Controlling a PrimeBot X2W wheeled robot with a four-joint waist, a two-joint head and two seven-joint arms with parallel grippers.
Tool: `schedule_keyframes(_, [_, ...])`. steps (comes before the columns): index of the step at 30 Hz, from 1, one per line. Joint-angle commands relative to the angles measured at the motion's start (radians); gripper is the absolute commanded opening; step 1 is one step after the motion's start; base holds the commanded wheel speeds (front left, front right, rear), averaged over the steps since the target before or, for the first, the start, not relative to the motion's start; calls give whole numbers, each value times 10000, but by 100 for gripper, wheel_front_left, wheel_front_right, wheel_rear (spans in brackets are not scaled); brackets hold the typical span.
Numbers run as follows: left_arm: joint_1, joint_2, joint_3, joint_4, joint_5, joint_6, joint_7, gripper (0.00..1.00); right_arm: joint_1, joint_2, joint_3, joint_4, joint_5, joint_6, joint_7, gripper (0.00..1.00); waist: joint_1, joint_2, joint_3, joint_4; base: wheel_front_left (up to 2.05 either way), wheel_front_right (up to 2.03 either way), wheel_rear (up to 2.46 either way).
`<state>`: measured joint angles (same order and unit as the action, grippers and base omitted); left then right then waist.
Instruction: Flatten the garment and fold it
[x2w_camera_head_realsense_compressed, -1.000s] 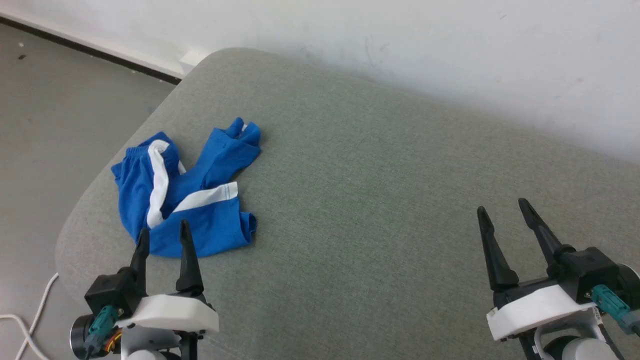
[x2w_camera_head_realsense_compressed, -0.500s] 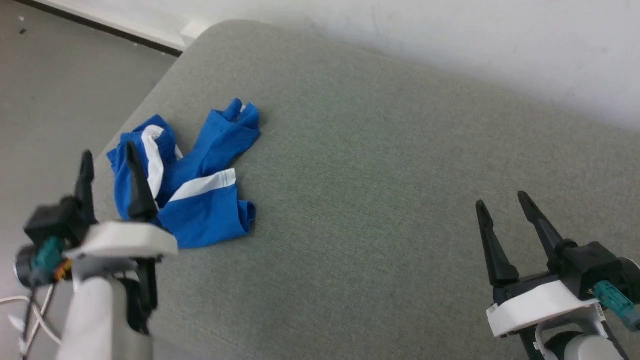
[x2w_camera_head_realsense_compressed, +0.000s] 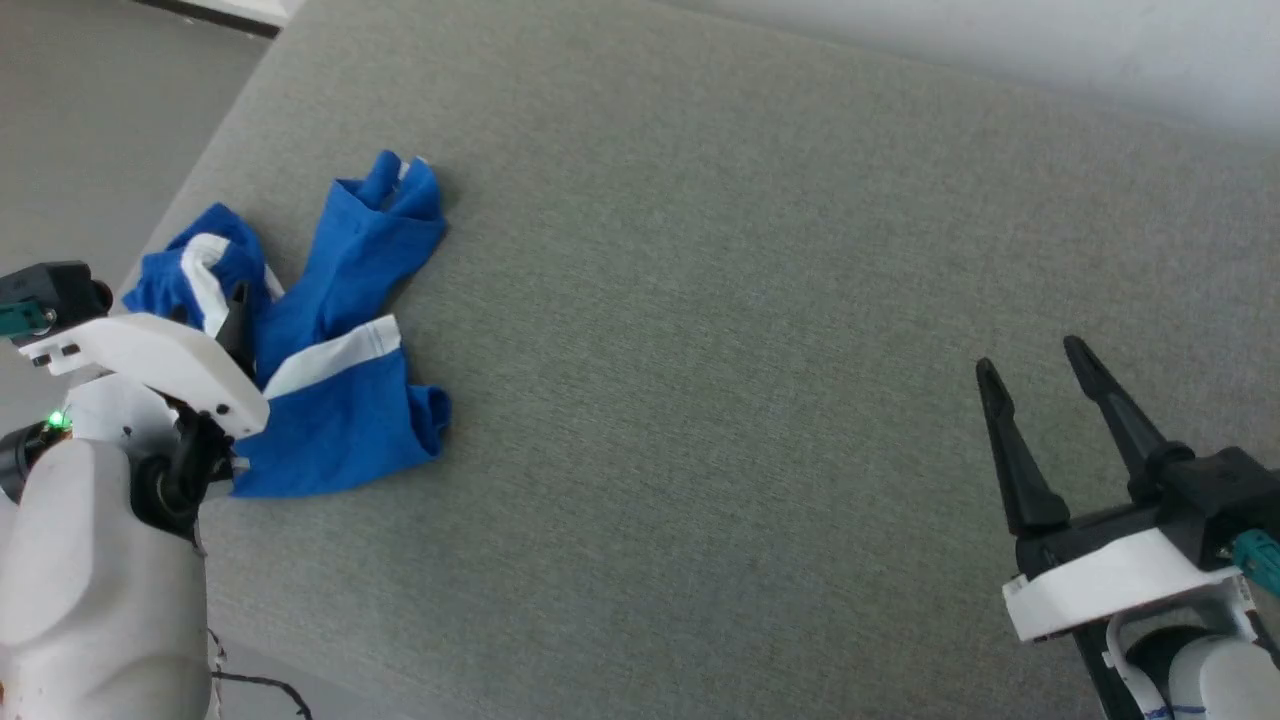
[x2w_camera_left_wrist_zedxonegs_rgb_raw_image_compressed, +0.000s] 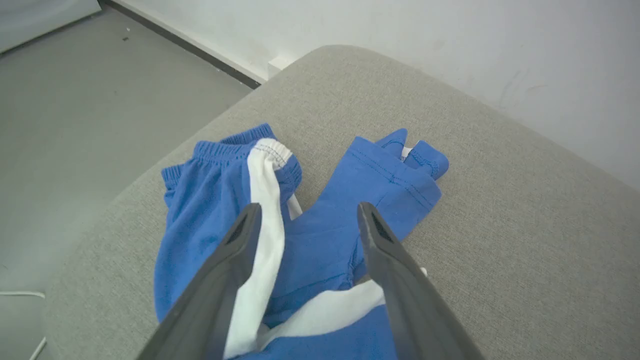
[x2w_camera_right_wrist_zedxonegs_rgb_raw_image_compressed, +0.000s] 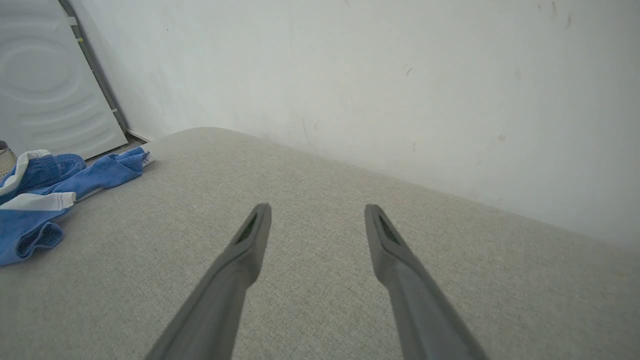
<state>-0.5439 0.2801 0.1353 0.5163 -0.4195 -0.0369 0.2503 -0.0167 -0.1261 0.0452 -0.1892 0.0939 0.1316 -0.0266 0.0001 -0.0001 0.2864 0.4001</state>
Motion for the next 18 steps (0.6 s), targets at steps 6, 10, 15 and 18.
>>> schedule_keyframes(6, [-790, 188, 170, 1969, -935, -14, 1871, 100, -502, -357, 216, -257, 303, -9, 17, 100, -1, 1, 1081, -513, 0, 0, 0])
schedule_keyframes(10, [-858, 416, -139, 2669, -834, 120, 2838, 100, -647, -437, 295, -248, 454, -9, -20, 100, -1, 1, 1295, -650, 0, 0, 0])
schedule_keyframes(15, [-835, 354, -505, 2989, -676, 279, 3619, 67, -715, -450, 306, -154, 557, -9, -70, 100, -1, 1, 1351, -773, 0, 0, 0])
schedule_keyframes(18, [-875, 267, -366, 3085, -848, 459, 3680, 0, -792, -436, 390, -76, 573, -9, -106, 100, -1, 1, 1287, -875, 0, 0, 0])
